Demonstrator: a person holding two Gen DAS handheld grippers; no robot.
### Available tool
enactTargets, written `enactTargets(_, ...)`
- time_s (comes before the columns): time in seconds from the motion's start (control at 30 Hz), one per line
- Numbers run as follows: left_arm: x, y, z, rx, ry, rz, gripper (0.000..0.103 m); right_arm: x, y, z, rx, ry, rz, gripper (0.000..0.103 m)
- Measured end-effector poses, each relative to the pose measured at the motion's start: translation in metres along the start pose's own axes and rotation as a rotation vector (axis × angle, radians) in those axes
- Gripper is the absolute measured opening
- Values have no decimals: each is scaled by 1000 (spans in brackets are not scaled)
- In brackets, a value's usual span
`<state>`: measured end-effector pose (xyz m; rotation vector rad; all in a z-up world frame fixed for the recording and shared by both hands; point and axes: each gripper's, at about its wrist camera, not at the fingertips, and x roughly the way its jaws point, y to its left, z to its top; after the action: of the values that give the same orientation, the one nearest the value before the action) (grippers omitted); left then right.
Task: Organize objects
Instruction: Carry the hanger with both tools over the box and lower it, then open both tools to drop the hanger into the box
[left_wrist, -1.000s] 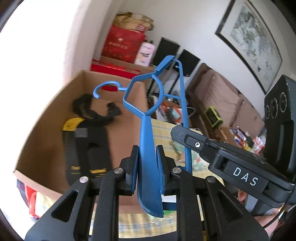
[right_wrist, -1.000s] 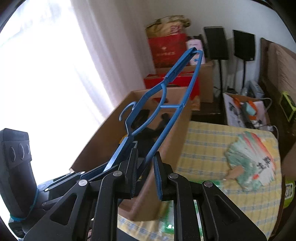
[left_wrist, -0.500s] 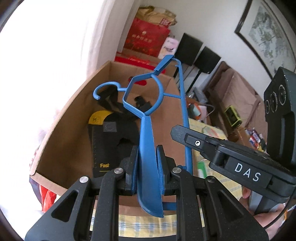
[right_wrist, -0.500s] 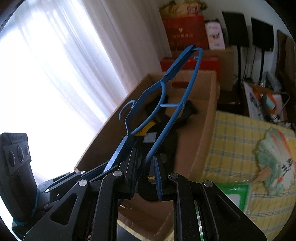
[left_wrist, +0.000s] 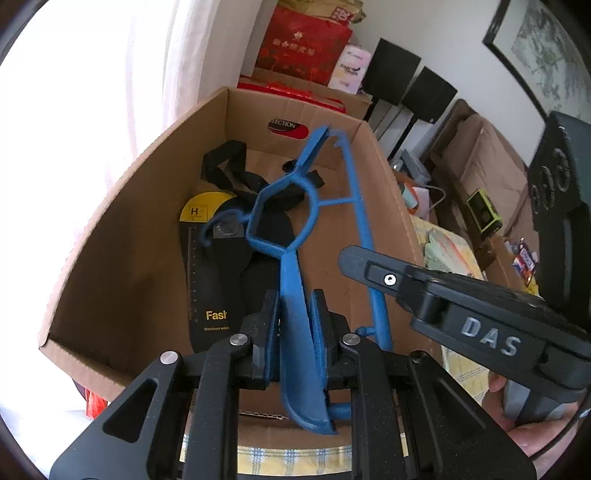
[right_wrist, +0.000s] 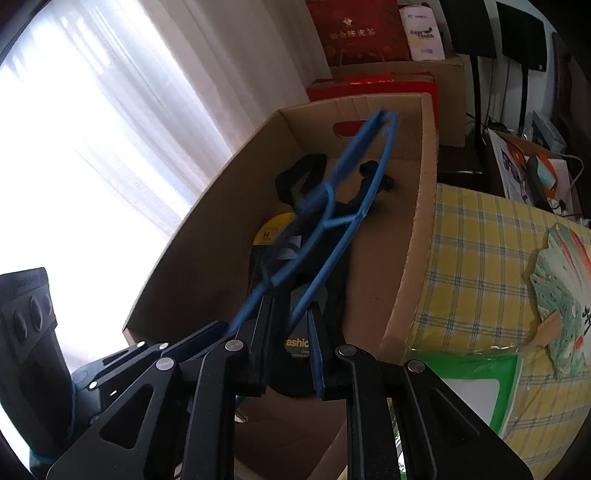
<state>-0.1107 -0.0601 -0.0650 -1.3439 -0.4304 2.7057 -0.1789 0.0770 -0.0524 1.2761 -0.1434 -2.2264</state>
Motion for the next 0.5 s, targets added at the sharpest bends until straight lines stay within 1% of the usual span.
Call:
enactTargets(0.1,-1,-3,2,20,-4,12,15,5,-2,1,-10,9,-25,16)
enactTargets(0.23,-1,0,6,3,4,8,15,5,-1,2,-24,7,-70,15)
enactTargets(0.27,-1,2,6,-3,5,6,16,4,-2,2,-20,7,-76,17)
enactTargets(0.33,0,6,6,-16,13,6,20,3,-5,3,-3,10,-83,17)
enactTargets(0.4,-2,10,5,-26,13,8,29,-1,-5,2,3,2,-88,19)
enactTargets(0.43,-3,11,5,-28,11,9,31,-3,-5,2,2,0,-86,22)
enactTargets(0.5,-9,13,5,-22,0,17,46,-9,-3,1,1,-7,-86,30)
